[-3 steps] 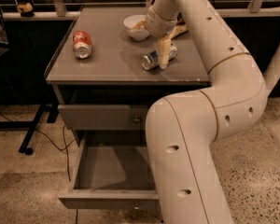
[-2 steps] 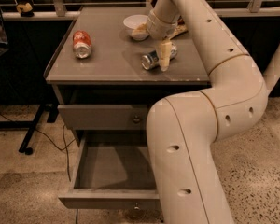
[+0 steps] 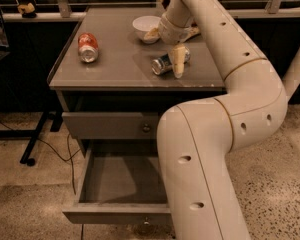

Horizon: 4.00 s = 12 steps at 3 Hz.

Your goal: Place redbull can into middle drawer

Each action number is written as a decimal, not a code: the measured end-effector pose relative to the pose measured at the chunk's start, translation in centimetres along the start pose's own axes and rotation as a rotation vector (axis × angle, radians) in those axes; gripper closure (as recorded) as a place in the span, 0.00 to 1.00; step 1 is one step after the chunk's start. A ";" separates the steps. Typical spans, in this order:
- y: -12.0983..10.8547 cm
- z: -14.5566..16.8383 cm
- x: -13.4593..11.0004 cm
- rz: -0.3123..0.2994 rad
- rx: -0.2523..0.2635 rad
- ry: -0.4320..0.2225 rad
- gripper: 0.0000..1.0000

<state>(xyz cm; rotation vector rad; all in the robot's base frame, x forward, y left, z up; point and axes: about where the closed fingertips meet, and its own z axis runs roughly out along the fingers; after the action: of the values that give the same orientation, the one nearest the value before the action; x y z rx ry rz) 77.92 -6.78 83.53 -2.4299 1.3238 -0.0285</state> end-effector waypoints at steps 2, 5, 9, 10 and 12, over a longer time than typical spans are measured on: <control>0.0 0.0 0.0 0.000 0.000 0.000 0.42; 0.0 0.0 0.0 0.000 0.000 0.000 1.00; -1.4 -2.5 -1.5 -0.072 0.088 -0.062 1.00; -0.4 -5.1 -2.2 -0.136 0.127 -0.126 1.00; 2.6 -8.8 -3.4 -0.189 0.179 -0.268 1.00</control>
Offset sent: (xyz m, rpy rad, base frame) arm 0.0000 0.0000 0.0000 0.0000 0.0000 0.0000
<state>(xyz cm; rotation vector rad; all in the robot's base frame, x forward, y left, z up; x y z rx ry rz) 72.19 -8.01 91.36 -2.3024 0.9331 0.1200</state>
